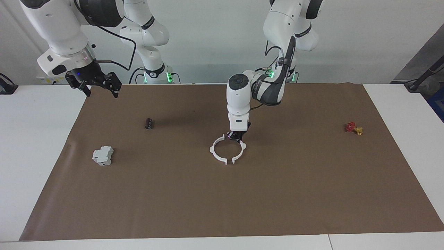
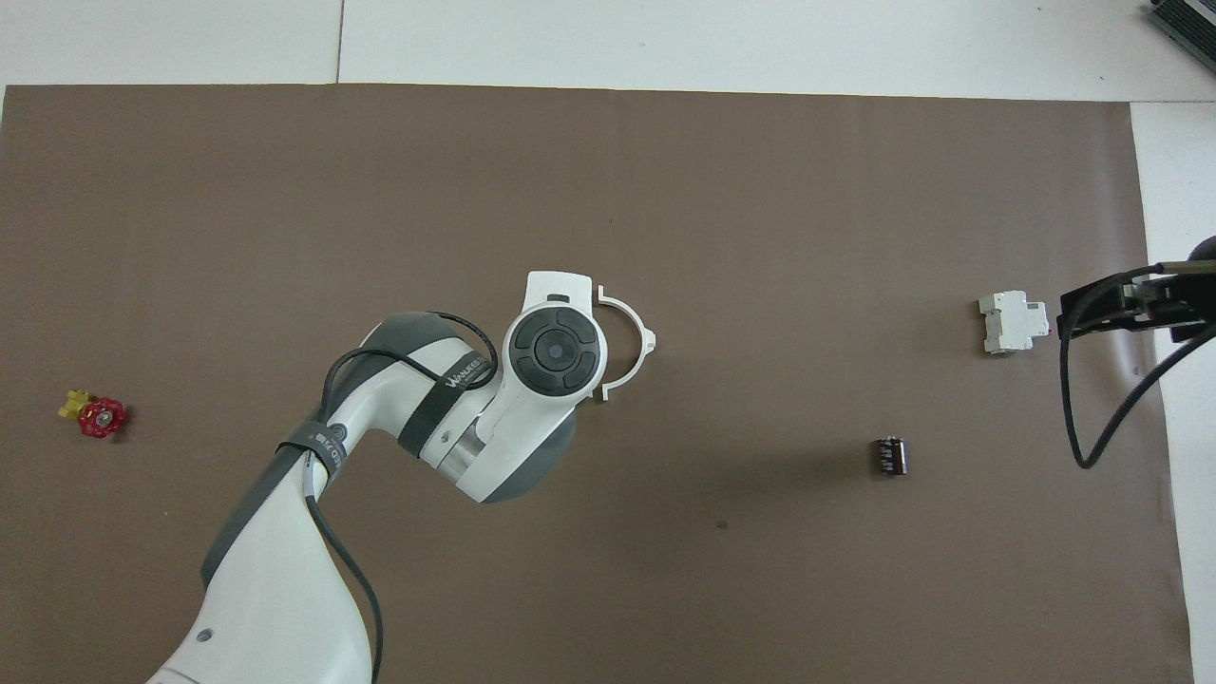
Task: Assemble drain pipe with both arms
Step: 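Press the held half onto the placed half to form a ring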
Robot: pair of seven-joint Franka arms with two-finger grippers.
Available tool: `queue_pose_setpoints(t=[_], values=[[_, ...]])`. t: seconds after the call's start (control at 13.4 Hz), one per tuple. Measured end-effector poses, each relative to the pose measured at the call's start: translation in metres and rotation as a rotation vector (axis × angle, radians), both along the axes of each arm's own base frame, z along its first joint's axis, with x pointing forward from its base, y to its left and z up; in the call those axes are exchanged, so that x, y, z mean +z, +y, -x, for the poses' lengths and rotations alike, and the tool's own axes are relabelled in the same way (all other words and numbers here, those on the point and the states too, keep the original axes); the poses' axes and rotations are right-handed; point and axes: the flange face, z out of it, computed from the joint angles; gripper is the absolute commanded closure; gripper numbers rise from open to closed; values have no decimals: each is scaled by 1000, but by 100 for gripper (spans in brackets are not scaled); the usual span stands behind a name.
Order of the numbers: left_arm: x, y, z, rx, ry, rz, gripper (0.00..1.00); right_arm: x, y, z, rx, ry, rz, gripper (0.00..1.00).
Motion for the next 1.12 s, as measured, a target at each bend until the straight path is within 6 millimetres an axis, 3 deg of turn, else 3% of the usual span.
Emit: queue_pose_setpoints(t=[0.45,1.12], values=[[-14,-6,10,-15,-8,13,100,0,0,0,0,0,0,0],[-12,-8,8,-19,-31,35,100,0,0,0,0,0,0,0]])
